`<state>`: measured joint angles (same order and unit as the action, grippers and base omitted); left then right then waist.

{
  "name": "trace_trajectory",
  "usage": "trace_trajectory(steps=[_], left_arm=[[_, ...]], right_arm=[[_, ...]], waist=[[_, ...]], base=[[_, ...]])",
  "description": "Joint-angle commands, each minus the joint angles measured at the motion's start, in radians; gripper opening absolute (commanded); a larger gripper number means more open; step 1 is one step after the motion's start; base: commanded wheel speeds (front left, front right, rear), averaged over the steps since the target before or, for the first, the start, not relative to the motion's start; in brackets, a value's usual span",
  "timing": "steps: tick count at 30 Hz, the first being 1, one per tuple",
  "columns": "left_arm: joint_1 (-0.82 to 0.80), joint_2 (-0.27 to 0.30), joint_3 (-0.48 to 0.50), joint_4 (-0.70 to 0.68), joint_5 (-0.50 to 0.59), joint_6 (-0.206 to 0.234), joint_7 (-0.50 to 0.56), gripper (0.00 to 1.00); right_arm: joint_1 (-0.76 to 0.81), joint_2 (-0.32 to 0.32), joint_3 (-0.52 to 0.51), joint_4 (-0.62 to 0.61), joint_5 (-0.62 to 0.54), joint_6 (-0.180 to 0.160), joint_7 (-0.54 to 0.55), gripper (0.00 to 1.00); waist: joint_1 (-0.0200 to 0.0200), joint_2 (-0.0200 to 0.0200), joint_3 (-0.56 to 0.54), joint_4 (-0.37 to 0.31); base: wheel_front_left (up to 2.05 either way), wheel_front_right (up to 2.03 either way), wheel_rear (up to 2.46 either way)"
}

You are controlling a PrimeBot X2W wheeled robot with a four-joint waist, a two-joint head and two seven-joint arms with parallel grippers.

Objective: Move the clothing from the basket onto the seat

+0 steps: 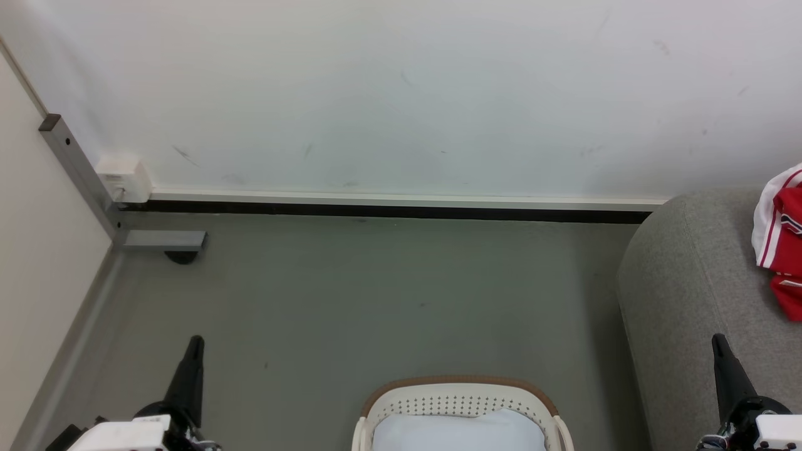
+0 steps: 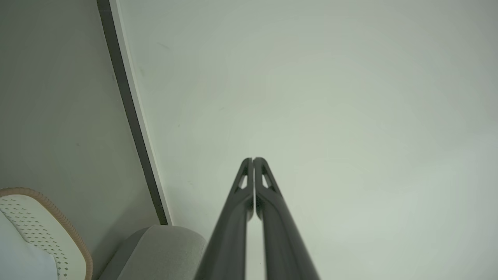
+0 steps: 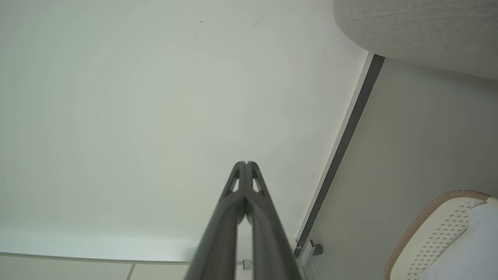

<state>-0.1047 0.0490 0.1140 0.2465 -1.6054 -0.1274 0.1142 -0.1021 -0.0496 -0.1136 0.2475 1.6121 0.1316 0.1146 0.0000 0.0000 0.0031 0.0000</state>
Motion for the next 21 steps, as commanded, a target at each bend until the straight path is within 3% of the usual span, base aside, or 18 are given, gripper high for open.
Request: trace_trajectory(steps=[1,21], left_arm=[[-0.008,0.002,0.002,-0.003,-0.014,-0.006,0.004,0.00],[-0.008,0.002,0.002,-0.003,-0.014,-0.006,0.004,0.00]], right_arm=[[-0.012,-0.001,-0.004,-0.005,0.001,-0.002,0.003,0.00],[-0.012,-0.001,-0.004,-0.005,0.001,-0.002,0.003,0.00]], waist=[[0.0000,0.0000,0.000,0.000],[0.0000,0.0000,0.000,0.000]], base=[[0.00,0.00,0.00],[0.00,0.00,0.00]])
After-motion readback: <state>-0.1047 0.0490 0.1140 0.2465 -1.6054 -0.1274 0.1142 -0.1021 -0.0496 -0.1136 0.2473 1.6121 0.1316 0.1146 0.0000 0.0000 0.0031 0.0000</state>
